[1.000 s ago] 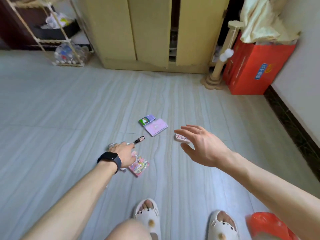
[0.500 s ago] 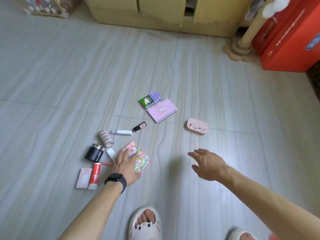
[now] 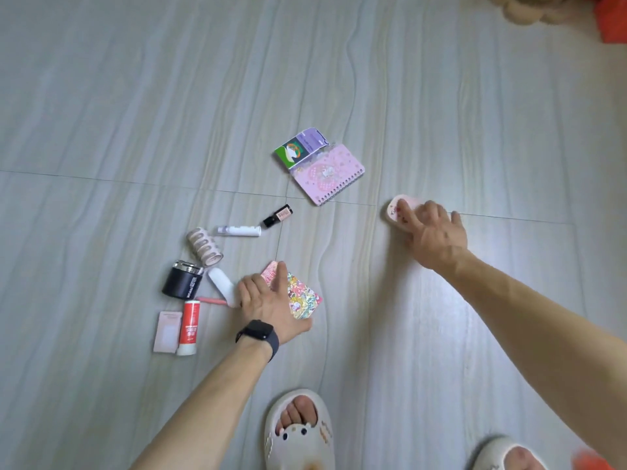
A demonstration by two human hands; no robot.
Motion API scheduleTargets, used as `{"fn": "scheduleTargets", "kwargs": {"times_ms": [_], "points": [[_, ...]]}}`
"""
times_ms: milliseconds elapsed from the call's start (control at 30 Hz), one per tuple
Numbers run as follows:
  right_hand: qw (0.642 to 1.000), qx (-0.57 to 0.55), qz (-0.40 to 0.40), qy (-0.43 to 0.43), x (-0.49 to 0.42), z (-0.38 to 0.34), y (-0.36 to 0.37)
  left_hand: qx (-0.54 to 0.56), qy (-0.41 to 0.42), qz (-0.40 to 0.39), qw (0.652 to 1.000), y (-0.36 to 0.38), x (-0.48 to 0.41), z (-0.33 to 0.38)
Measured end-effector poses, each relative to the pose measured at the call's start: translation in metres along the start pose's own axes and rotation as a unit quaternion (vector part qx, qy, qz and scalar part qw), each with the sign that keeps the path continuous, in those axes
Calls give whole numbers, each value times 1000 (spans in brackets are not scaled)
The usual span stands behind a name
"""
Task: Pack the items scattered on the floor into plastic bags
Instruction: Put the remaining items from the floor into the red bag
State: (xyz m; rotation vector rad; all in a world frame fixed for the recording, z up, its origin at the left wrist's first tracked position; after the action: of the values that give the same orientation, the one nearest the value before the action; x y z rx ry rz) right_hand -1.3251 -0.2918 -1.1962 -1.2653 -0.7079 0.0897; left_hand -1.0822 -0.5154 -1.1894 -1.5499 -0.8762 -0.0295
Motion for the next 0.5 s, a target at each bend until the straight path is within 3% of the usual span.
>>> {"fn": "scheduleTargets", "kwargs": {"times_ms": [133, 300, 400, 500], "points": [[999, -25, -21, -5, 43, -9, 12, -11, 21, -21, 999, 1, 28, 31], [956, -255, -146, -22, 122, 21, 13, 18, 40, -104, 994, -17, 59, 60], [942, -305, -138, 11, 200, 57, 11, 76, 59, -138, 986, -46, 84, 80], [901, -417, -97, 69, 295, 89, 16, 99, 105, -101, 984, -92, 118, 101]]}}
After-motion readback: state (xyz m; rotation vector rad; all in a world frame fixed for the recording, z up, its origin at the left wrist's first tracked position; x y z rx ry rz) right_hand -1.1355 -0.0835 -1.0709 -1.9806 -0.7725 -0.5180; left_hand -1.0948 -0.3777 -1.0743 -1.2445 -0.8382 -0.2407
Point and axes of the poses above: each hand's wrist, its own x-axis away from the middle knuckle, its own y-axis out of the palm, z = x × y, the point moved 4 cm from there along -x, towards the middle knuckle
